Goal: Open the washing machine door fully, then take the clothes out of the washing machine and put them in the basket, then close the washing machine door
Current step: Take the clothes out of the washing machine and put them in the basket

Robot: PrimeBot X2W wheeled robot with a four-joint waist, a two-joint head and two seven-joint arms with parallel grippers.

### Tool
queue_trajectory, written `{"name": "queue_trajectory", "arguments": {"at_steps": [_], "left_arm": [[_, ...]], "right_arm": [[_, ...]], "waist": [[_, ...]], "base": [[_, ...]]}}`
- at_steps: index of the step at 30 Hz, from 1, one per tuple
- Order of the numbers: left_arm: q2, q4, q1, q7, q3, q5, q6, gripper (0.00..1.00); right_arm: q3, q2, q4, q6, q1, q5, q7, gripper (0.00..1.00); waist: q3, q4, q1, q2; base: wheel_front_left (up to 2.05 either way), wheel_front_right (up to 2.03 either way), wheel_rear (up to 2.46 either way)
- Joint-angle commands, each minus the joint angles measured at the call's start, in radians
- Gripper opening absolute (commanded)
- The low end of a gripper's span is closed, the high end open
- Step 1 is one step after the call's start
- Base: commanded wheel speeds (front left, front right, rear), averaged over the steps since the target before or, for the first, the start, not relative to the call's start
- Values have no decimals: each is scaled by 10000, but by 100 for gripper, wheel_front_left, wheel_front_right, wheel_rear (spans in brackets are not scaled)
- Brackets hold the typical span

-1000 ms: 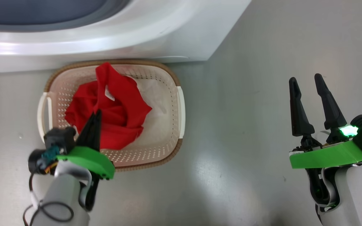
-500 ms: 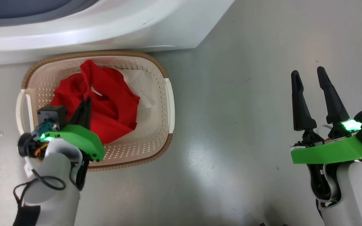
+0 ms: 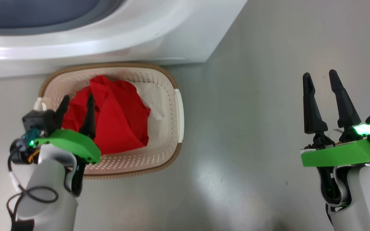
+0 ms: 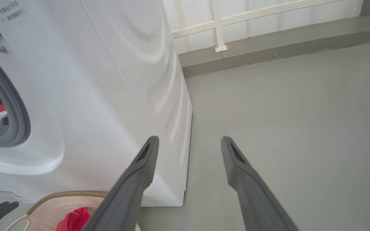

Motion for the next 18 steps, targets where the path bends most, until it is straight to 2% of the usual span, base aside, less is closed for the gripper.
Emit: {"name": "queue_trajectory", "arguments": {"at_steps": [1, 18], "left_arm": [[311, -257, 440, -51, 299, 19, -57, 100], [70, -3877, 2799, -51, 1478, 838, -57, 100]], "right_arm": [[179, 15, -181, 75, 232, -81, -63, 100], [126, 15, 272, 75, 1230, -197, -63, 100]], "waist": [[-322, 69, 0, 0], [-2943, 228, 0, 0]], "base": [[0, 0, 0], [0, 0, 0]]}}
